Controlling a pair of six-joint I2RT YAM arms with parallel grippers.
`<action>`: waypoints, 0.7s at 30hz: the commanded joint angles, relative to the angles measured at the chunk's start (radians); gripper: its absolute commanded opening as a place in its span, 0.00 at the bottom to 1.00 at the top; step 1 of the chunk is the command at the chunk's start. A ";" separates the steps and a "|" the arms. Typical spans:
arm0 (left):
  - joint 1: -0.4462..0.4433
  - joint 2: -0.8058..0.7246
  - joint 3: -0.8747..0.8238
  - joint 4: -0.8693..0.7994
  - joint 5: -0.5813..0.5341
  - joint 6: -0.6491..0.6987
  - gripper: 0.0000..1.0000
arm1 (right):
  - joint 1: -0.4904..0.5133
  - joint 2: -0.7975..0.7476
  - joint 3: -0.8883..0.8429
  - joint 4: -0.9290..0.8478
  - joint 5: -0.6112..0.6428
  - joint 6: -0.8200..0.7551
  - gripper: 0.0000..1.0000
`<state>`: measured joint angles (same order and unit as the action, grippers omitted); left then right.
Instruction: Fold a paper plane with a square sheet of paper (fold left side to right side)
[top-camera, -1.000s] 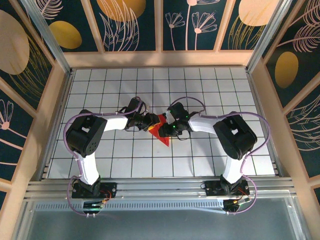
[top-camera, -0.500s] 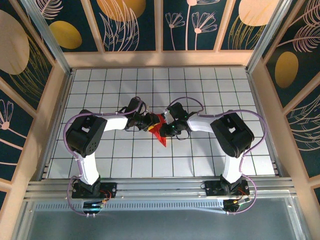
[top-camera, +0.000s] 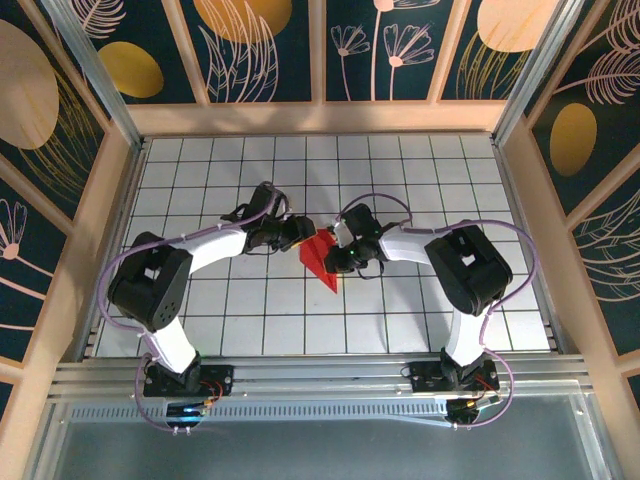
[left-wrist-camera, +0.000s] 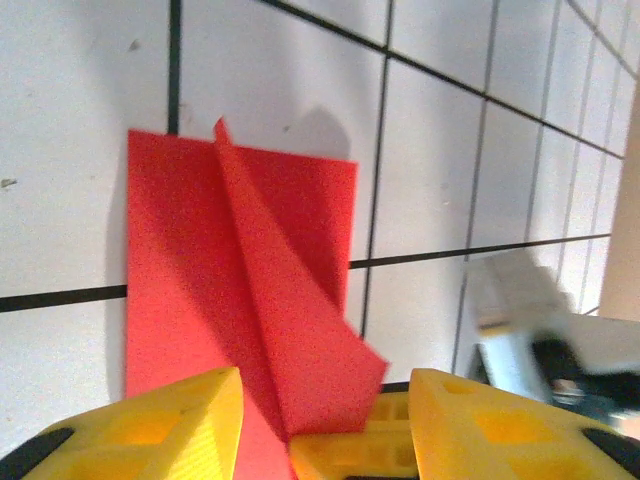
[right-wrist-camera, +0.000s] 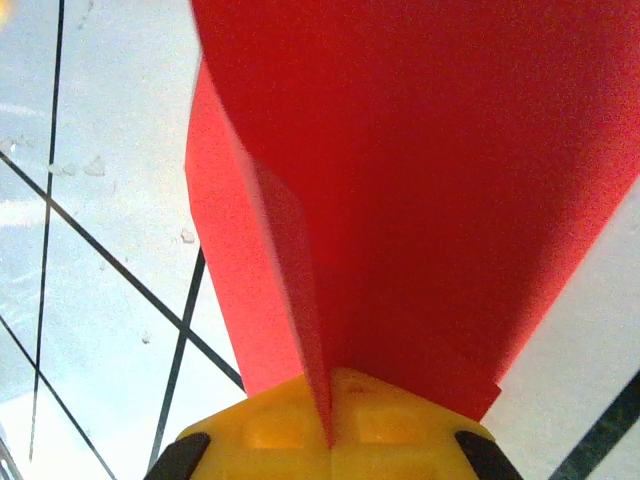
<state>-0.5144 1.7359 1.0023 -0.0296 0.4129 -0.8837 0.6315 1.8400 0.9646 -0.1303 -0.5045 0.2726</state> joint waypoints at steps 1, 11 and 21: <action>-0.001 -0.016 -0.023 -0.016 0.007 -0.010 0.45 | -0.012 -0.030 -0.028 0.000 -0.058 -0.022 0.00; -0.014 -0.001 -0.121 0.088 0.093 -0.056 0.38 | -0.044 -0.021 -0.059 0.013 -0.166 -0.048 0.00; -0.047 0.085 -0.062 0.116 0.113 -0.072 0.40 | -0.055 0.002 -0.061 0.003 -0.178 -0.058 0.00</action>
<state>-0.5556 1.7954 0.9043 0.0597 0.5014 -0.9398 0.5873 1.8370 0.9180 -0.1123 -0.6594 0.2398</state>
